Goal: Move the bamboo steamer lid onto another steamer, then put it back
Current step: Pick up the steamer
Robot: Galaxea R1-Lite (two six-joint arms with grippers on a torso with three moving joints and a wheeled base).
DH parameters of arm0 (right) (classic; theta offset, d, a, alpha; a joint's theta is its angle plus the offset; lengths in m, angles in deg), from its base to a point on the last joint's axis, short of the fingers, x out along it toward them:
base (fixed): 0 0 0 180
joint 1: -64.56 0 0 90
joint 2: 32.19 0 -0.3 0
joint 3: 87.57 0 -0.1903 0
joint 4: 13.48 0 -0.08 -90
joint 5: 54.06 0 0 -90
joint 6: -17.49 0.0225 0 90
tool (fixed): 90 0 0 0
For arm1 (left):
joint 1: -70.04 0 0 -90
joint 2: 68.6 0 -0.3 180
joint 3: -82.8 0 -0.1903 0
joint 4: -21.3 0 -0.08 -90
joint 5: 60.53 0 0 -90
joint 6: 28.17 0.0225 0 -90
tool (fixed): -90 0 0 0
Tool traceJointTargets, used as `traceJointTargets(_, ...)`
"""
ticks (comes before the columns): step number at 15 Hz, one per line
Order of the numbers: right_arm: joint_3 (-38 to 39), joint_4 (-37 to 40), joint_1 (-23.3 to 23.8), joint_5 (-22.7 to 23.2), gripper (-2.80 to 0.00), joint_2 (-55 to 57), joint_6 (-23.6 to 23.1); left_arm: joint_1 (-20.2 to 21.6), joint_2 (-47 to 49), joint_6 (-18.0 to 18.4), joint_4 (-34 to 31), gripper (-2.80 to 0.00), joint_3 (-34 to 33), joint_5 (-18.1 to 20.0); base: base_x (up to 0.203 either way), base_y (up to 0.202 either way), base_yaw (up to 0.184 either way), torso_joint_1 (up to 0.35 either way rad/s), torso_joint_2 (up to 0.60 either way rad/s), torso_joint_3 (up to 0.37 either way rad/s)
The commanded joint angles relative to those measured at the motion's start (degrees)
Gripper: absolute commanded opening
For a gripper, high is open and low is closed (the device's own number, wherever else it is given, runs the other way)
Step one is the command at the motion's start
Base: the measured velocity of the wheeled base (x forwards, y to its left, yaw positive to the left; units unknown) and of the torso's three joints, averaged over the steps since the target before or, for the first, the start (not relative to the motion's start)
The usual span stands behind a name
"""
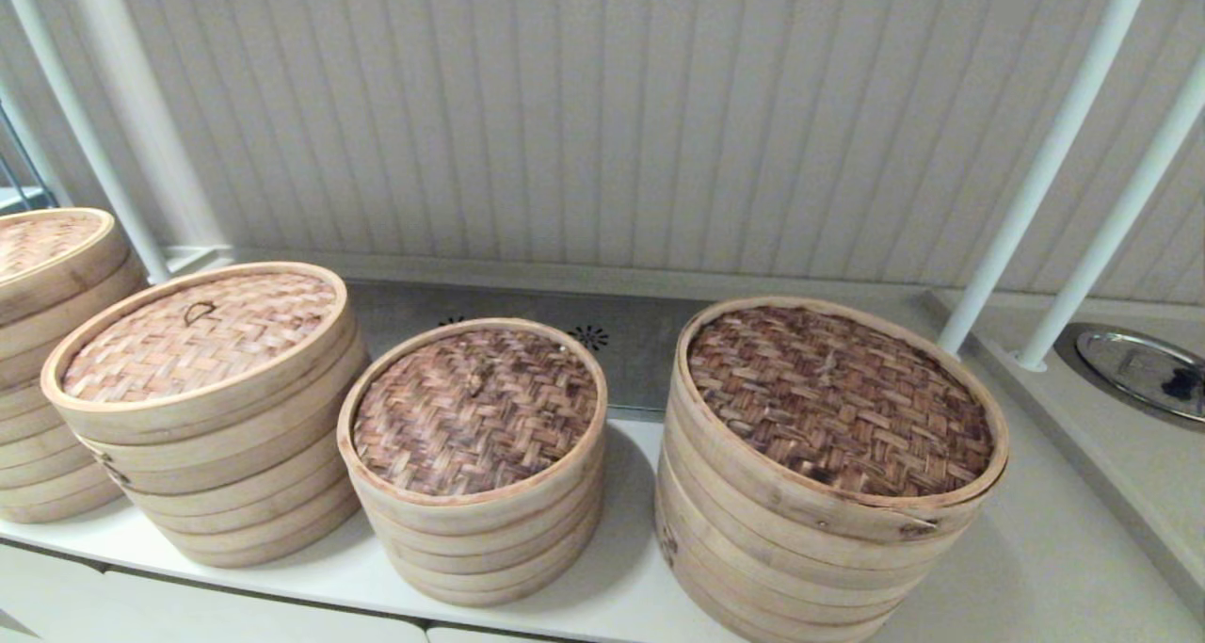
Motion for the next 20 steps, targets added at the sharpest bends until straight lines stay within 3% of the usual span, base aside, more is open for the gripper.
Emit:
traceJointTargets(1, 0.09, -0.02, -0.02, 0.00, -2.80, 0.08, 0.01, 0.00, -0.09, -0.17, 0.06, -2.80, -0.01, -0.07, 0.000, 0.000, 0.000, 0.000, 0.00, 0.000)
traceJointTargets(20, 0.17, -0.02, -0.02, 0.00, -2.80, 0.08, 0.01, 0.00, 0.00, -0.17, 0.06, -2.80, -0.01, -0.07, 0.000, 0.000, 0.000, 0.000, 0.00, 0.000)
